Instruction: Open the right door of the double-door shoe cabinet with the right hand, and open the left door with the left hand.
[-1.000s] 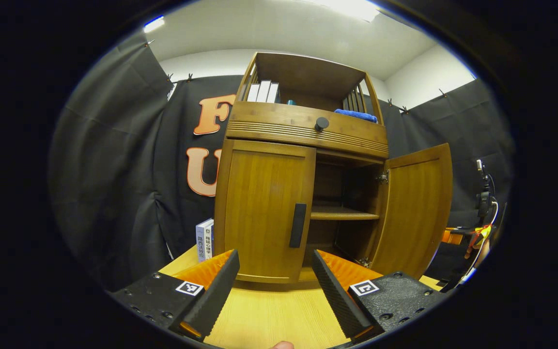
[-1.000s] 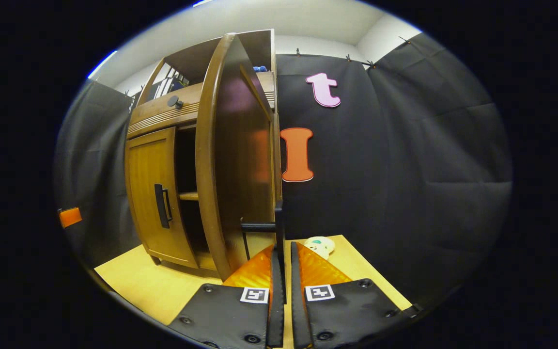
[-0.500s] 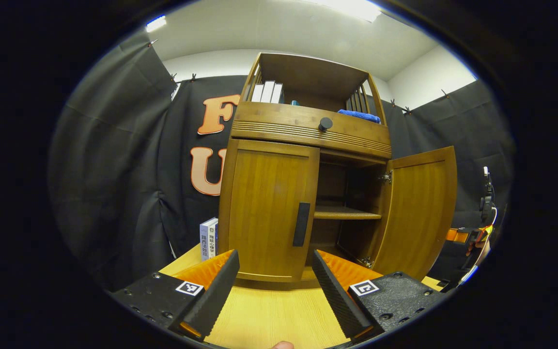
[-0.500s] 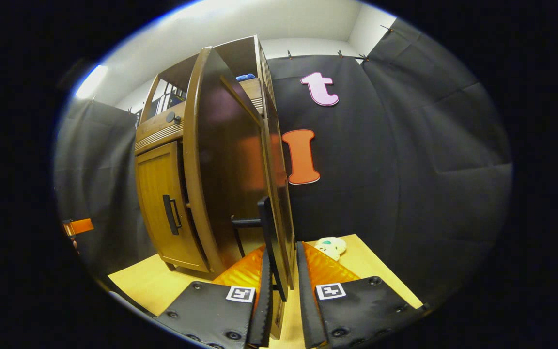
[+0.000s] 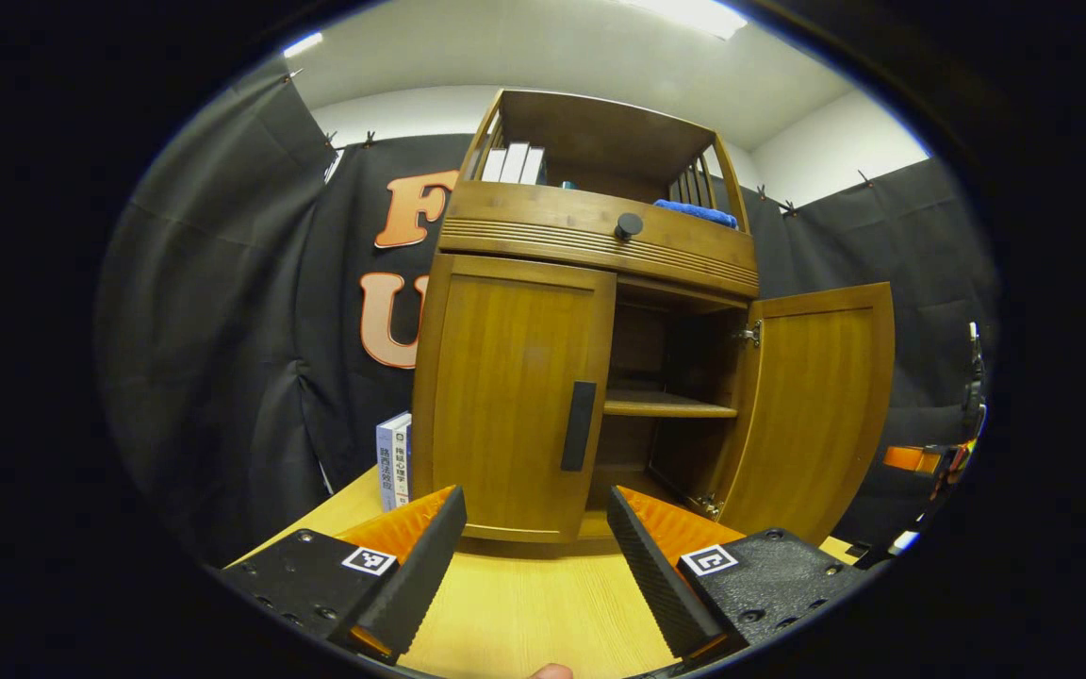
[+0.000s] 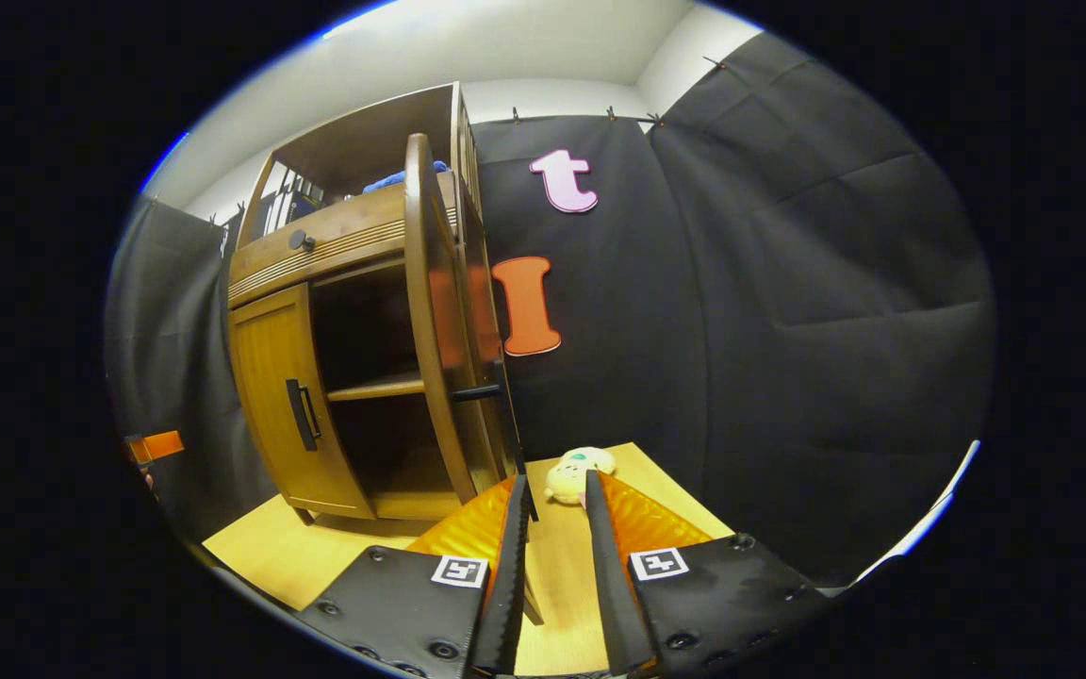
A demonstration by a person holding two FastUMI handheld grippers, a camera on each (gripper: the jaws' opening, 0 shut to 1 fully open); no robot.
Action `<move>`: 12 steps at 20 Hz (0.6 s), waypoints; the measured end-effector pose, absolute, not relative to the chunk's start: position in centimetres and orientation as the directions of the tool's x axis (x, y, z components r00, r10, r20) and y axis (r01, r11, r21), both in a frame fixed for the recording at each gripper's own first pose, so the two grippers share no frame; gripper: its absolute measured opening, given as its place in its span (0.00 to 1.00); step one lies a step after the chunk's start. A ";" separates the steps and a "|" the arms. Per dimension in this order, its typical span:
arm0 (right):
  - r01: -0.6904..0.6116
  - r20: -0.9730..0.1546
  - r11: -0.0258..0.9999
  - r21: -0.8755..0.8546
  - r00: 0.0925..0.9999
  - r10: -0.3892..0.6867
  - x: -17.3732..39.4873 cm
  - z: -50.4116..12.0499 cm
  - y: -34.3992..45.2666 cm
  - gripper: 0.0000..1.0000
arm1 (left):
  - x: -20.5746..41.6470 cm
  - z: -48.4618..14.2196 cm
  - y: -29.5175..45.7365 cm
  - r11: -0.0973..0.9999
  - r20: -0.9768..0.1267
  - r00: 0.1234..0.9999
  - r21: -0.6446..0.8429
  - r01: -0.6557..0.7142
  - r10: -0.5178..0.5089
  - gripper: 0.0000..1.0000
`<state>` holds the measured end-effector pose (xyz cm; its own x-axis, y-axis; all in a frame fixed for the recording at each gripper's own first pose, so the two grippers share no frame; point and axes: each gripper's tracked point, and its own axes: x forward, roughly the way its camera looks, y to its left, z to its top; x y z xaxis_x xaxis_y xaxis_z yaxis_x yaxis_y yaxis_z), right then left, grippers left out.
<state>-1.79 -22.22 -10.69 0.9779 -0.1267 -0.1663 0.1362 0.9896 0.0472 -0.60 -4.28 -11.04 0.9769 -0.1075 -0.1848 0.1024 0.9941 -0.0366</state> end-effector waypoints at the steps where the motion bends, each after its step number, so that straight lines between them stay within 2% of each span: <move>1: 0.136 -0.162 0.990 0.038 0.978 -0.128 -2.5 -10.2 -21.5 0.29 | -0.4 -11.1 -4.5 0.993 -0.182 0.977 -0.037 0.110 -0.115 0.95; 5: 0.120 -0.144 0.993 0.000 0.982 -0.119 -3.9 -8.8 -17.3 0.29 | 1.1 -11.3 -5.5 0.990 -0.175 0.974 -0.049 0.136 -0.142 0.95; 9: 0.064 -0.111 0.998 0.008 0.992 -0.063 -3.4 -8.4 -11.6 0.42 | 3.7 -11.1 -6.6 0.983 -0.169 0.969 -0.082 0.165 -0.177 0.92; 10: 0.040 -0.115 0.999 0.012 0.993 -0.038 -3.3 -8.7 -10.2 0.53 | 4.6 -11.1 -6.9 0.980 -0.162 0.968 -0.096 0.177 -0.190 0.92; 12: 0.017 -0.137 1.000 0.004 0.990 -0.016 -3.1 -9.3 -8.3 0.66 | 6.7 -10.9 -7.6 0.974 -0.155 0.965 -0.114 0.195 -0.211 0.92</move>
